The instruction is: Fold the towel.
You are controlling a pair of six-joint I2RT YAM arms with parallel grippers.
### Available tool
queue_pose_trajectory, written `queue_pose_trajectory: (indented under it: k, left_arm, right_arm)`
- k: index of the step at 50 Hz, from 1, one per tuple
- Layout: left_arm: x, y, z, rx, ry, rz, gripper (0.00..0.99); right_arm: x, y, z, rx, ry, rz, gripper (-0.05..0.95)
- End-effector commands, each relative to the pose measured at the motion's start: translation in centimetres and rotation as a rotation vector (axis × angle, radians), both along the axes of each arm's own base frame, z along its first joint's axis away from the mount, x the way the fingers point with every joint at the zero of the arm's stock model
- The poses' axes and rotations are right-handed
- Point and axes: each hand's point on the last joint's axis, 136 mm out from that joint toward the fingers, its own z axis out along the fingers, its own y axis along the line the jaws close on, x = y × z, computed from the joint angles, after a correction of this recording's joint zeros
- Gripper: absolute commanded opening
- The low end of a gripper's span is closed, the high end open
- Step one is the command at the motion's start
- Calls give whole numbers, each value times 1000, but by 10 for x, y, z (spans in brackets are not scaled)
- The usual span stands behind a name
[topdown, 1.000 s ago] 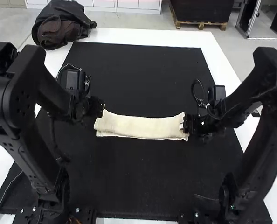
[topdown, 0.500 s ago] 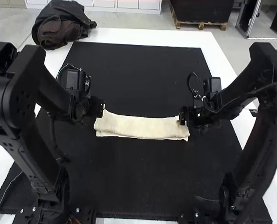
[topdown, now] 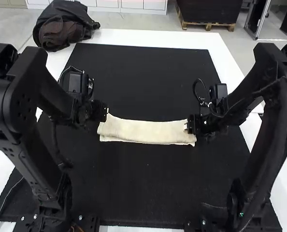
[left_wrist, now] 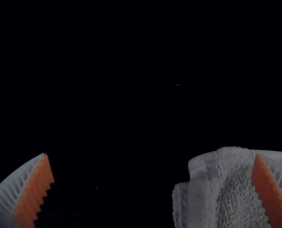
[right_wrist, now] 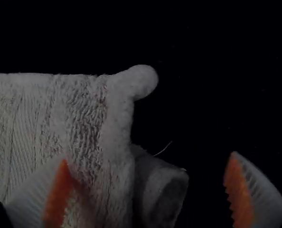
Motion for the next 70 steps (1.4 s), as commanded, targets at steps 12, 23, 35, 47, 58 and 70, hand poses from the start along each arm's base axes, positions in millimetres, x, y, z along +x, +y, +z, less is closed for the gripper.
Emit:
queue_pose_trajectory:
  k: [12, 23, 35, 47, 58, 70]
  left_arm:
    - [9, 17, 17, -2, -50, 57, 972]
    - [9, 17, 18, 0, -50, 58, 972]
    - [10, 20, 19, 8, -55, 73, 972]
    - [9, 23, 18, 22, -48, 85, 972]
    - [8, 26, 17, 38, -45, 95, 972]
    - [8, 28, 18, 46, -48, 104, 972]
  right_arm:
    - [-12, 12, -4, 88, 74, 58, -28]
    - [4, -7, 42, 99, 9, -3, -28]
    - [1, 0, 66, 128, 21, 4, -28]
    - [-2, 36, 78, 155, 49, 62, -28]
    - [-14, 87, 88, 186, 84, 139, -28]
    - [-21, 144, 101, 233, 104, 215, -28]
